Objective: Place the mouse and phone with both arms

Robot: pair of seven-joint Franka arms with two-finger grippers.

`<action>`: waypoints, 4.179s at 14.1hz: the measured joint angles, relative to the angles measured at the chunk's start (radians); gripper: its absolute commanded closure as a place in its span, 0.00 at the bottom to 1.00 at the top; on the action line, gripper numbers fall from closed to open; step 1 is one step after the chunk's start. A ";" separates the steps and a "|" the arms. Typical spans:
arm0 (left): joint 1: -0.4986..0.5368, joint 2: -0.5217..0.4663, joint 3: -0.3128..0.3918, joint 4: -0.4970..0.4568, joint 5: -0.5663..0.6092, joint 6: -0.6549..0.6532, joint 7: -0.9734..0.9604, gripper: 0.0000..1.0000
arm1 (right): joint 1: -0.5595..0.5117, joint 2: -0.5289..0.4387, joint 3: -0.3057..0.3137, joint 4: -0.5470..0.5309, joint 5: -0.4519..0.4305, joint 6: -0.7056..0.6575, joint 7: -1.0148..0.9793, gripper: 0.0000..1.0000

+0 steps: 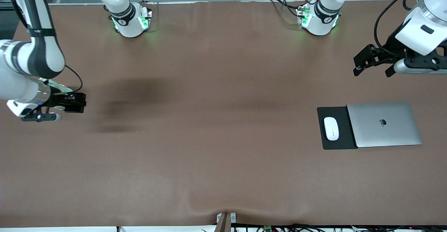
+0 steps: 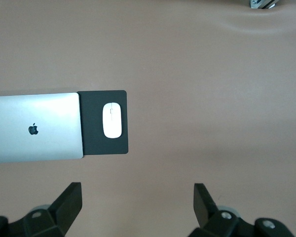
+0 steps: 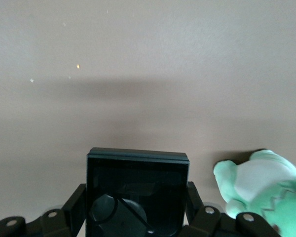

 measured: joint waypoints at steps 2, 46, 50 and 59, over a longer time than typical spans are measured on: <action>-0.004 0.001 -0.002 0.001 0.000 -0.002 0.000 0.00 | -0.006 -0.004 0.000 -0.057 0.001 0.050 -0.006 1.00; 0.019 0.011 -0.005 -0.040 0.022 -0.052 0.036 0.00 | 0.065 -0.100 0.026 0.478 0.003 -0.466 0.046 0.00; 0.020 0.011 -0.004 -0.040 0.022 -0.052 0.036 0.00 | 0.090 -0.129 0.028 0.484 -0.036 -0.471 0.071 0.00; 0.020 0.011 -0.004 -0.040 0.022 -0.052 0.036 0.00 | 0.127 -0.222 0.012 0.426 -0.027 -0.515 0.185 0.00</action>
